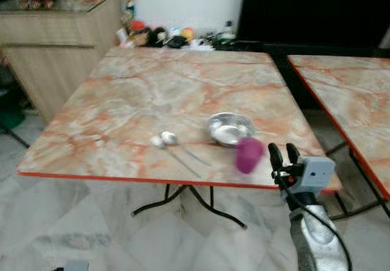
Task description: Setting the table
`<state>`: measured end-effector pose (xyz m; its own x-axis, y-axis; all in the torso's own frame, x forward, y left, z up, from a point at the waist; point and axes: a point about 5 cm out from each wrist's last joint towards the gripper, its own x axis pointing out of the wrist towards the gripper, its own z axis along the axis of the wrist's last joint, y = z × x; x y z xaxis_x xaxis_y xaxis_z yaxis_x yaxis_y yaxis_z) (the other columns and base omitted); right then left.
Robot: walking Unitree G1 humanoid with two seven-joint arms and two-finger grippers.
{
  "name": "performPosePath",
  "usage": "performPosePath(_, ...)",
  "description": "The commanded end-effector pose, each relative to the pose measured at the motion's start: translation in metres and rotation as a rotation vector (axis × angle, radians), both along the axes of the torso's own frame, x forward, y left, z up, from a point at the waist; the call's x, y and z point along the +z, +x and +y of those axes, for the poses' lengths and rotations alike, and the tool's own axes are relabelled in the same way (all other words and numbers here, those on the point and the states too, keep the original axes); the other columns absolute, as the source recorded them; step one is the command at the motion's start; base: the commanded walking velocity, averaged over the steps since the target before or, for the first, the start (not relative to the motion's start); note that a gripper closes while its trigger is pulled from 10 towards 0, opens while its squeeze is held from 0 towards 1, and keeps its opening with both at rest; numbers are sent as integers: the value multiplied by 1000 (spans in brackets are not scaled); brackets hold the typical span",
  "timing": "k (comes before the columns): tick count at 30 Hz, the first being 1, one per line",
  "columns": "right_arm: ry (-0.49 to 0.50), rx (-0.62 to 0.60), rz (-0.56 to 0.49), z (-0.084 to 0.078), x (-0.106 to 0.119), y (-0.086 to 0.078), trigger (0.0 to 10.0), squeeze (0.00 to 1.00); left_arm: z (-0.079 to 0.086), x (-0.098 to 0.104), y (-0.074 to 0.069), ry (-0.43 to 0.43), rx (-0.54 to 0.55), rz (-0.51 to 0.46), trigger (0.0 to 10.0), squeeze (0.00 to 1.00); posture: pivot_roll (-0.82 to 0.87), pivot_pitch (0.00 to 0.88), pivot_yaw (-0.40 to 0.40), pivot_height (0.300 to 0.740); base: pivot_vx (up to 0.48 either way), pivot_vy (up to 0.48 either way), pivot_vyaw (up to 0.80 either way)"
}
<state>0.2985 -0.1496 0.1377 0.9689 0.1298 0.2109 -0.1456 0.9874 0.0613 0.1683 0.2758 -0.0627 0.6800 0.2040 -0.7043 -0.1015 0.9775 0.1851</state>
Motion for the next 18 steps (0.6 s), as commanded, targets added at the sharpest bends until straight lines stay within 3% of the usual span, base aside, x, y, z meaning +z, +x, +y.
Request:
performPosePath(1,-14,-17,-18,-6,4,0,10000,0,-2,-4,-7,-13,17,17,10000,0,8,90,7,740,0,0,0)
performPosePath(18,-51,-47,-42,-11,13,3,10000,0,-5,-4,-6,-30,14,0,10000,0,6,100,3,740,0,0,0)
